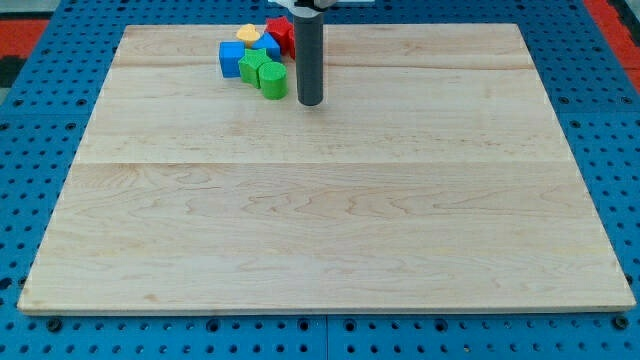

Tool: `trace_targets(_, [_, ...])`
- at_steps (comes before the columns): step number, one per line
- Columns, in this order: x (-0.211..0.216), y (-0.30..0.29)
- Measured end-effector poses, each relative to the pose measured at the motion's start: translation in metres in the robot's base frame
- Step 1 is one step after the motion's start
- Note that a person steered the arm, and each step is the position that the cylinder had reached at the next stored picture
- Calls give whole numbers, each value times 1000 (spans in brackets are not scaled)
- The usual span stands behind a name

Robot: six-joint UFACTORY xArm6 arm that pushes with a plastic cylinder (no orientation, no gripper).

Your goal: Drag the red star and red circle towards top right

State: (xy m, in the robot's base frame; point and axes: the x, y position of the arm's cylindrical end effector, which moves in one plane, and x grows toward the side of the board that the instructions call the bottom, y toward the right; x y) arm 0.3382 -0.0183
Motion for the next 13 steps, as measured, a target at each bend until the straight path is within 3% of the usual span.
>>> trace_targets(1, [0,-6])
trace_targets(2, [-2,26])
trace_targets(4, [-87,102])
trace_targets(5, [-144,86])
trace_targets(6, [-146,66])
trace_targets(10, [-147,-127])
trace_targets(13, [-146,-159])
